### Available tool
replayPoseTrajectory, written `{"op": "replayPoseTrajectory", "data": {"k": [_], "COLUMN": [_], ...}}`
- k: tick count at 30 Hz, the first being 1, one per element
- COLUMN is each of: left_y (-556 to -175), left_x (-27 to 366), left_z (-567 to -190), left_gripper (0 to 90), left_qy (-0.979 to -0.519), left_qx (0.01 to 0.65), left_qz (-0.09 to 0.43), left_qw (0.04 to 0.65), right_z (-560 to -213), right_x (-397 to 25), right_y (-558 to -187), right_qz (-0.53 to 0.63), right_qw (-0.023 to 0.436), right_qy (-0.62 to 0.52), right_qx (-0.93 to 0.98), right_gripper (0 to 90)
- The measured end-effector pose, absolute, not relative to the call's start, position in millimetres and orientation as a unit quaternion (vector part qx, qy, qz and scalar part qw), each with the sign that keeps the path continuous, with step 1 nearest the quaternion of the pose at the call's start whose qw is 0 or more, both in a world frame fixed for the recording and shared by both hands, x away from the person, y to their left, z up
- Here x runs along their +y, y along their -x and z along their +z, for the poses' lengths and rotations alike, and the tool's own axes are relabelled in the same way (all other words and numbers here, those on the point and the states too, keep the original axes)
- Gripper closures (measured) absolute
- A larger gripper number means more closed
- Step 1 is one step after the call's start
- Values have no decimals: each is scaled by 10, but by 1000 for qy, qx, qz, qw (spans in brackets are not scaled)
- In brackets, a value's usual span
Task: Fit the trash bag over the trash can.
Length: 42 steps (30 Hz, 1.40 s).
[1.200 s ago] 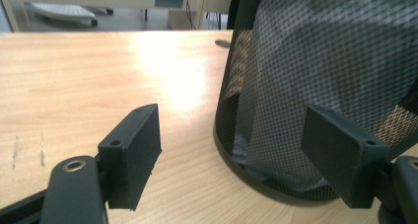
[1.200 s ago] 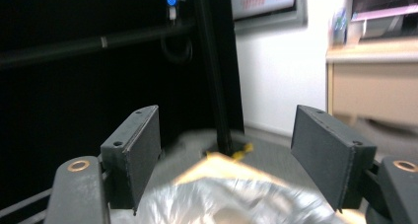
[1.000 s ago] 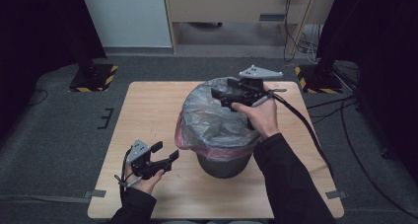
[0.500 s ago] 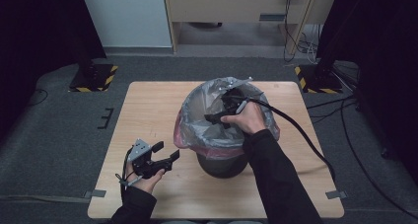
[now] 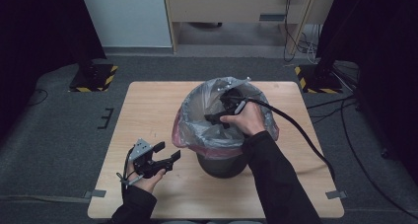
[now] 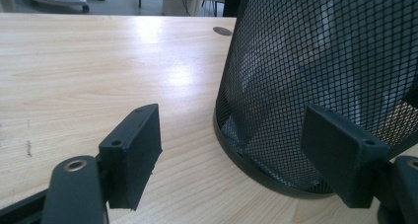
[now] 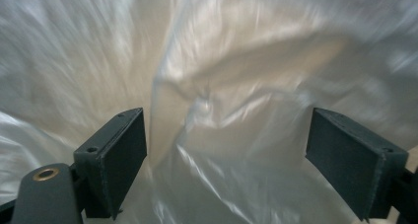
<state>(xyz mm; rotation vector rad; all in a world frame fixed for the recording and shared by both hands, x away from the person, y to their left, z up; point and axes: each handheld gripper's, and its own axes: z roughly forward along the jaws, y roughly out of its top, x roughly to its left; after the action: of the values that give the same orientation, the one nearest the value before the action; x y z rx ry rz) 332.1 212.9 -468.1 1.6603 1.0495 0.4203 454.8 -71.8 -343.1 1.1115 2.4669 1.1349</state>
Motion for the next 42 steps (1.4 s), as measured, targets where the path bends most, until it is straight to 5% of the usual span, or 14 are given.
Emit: {"op": "replayPoseTrajectory", "data": {"k": [19,30,42], "left_y": [-3339,-3346,-3343], "left_x": [2162,2230,2376], "left_z": [-4707,-4701,-4669], "left_gripper": [230,230,231], "left_qy": [-701,-697,-683], "left_qx": [447,453,466], "left_qz": [174,181,189], "left_qw": [527,526,530], "right_z": [-2850,-2537,-3226], "right_x": [-1167,-1705,-2442], "right_y": [-4289,-4175,-4182], "right_qz": [578,641,620], "right_qw": [157,277,288], "right_qy": [-366,-384,-468], "right_qx": [712,604,560], "right_gripper": [153,143,146]}}
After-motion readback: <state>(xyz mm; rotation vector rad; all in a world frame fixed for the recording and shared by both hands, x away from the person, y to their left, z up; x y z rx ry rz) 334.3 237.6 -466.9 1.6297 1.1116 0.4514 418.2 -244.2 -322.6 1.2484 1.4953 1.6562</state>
